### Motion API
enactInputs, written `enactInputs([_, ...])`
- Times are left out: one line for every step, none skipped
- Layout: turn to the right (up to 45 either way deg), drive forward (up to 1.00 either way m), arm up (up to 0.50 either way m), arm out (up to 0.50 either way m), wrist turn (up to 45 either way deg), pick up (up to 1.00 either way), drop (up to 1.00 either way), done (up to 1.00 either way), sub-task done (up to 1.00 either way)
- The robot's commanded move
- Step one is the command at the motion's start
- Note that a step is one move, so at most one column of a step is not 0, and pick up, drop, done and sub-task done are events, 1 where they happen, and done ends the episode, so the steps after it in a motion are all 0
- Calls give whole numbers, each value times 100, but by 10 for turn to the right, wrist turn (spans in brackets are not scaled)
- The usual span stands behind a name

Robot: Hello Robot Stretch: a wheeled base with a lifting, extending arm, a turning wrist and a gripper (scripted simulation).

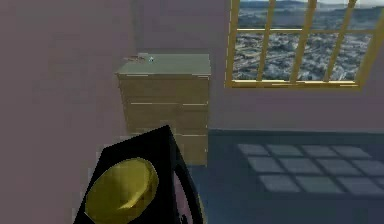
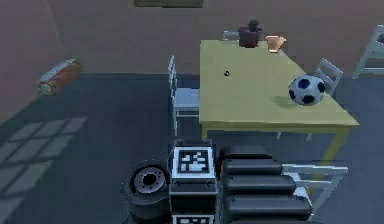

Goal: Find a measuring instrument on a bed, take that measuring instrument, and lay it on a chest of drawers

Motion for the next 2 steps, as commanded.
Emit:
enactInputs([90, 0, 0, 0, 0, 0, 0, 0, 0])
enactInputs([0, 95, 0, 0, 0, 0, 0, 0, 0])
